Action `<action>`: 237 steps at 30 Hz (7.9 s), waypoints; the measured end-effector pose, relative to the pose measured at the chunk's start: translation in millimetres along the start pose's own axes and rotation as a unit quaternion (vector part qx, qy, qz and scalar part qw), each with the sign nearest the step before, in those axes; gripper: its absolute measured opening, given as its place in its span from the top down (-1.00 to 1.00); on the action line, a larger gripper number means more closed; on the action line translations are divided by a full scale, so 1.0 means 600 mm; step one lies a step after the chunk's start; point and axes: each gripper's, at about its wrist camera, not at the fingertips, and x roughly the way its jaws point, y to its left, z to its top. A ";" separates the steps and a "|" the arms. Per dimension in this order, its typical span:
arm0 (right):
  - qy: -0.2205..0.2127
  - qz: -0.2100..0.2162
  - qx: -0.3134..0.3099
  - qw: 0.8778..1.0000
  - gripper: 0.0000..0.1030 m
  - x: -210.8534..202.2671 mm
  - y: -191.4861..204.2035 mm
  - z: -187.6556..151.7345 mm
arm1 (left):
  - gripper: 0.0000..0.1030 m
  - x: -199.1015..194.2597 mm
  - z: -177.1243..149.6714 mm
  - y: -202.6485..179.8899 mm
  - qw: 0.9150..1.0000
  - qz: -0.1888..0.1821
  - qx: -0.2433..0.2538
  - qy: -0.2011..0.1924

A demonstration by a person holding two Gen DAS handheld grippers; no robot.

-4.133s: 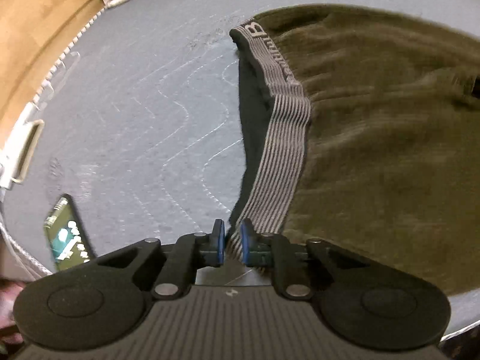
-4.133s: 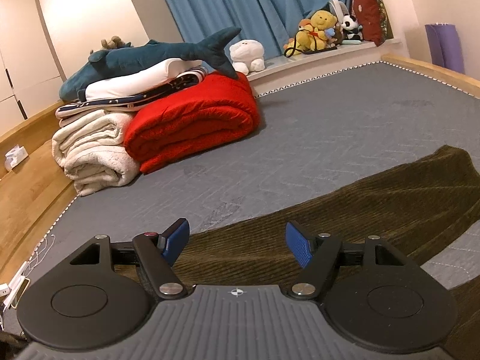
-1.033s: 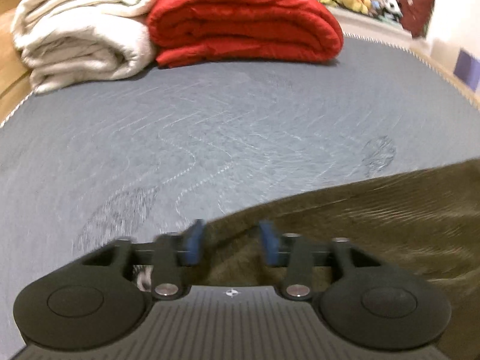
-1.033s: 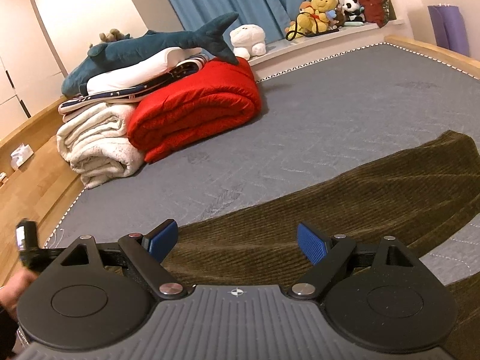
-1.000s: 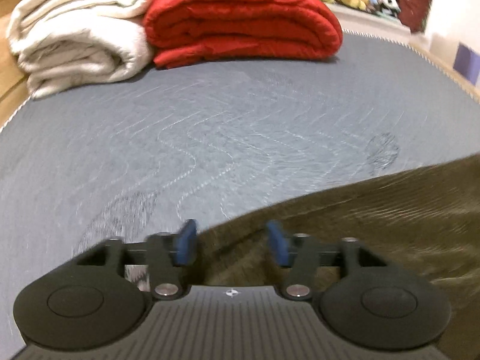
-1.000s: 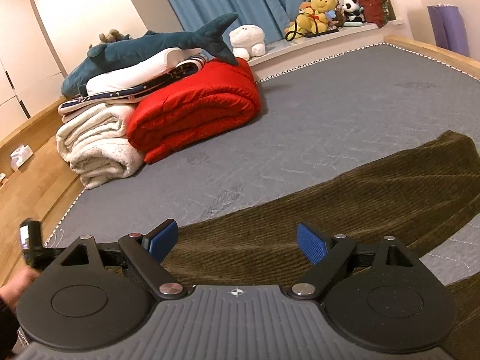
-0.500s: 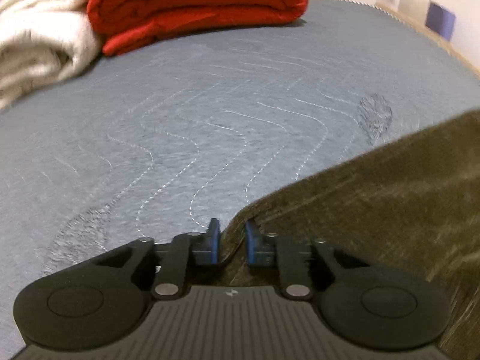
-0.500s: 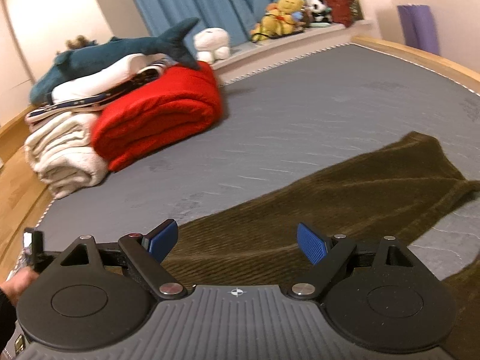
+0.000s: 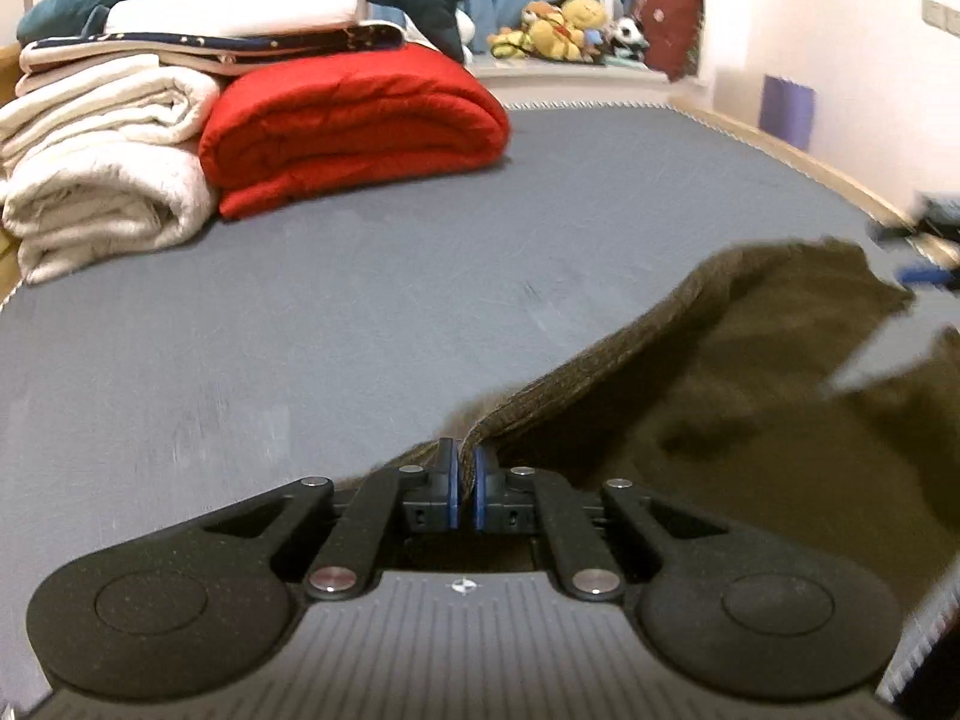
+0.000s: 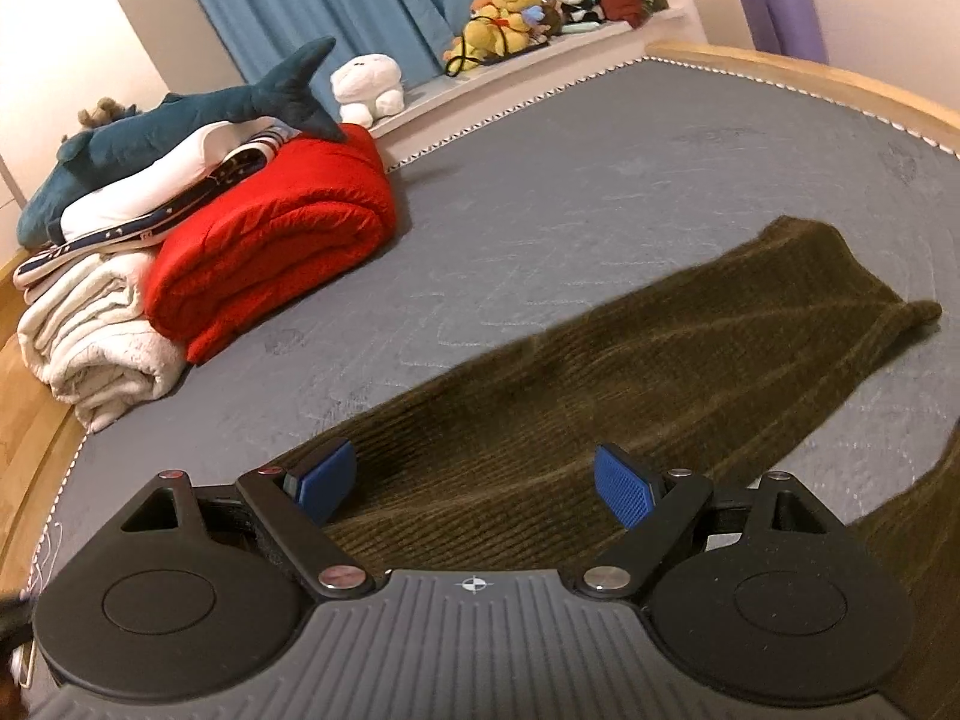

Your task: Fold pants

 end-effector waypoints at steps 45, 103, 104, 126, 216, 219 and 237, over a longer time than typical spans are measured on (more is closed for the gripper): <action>0.055 -0.080 0.056 0.994 -0.40 0.293 -0.064 -0.003 | -0.25 0.167 -0.112 0.118 0.896 0.067 -0.387 0.208; 0.054 -0.185 -0.203 0.960 -0.73 0.152 -0.129 -0.011 | -0.29 0.119 0.004 -0.050 0.982 0.029 -0.157 0.104; 0.059 -0.194 -0.226 0.953 -0.74 0.162 -0.124 -0.018 | -0.29 0.122 0.007 -0.047 0.983 0.034 -0.152 0.102; 0.027 -0.191 -0.145 0.970 0.80 0.046 -0.164 0.022 | -0.30 0.125 0.035 -0.070 0.983 -0.005 -0.156 0.100; -0.160 -0.154 0.179 0.959 0.62 -0.285 -0.521 -0.094 | 0.75 0.125 -0.072 -0.244 0.938 -0.251 0.209 0.112; -0.110 -0.178 0.227 0.951 0.23 -0.258 -0.552 -0.112 | 0.44 0.144 -0.097 -0.262 0.934 -0.231 0.238 0.129; -0.076 -0.208 0.203 0.954 0.57 -0.222 -0.547 -0.080 | 0.88 0.048 -0.045 -0.205 0.927 -0.276 0.248 0.058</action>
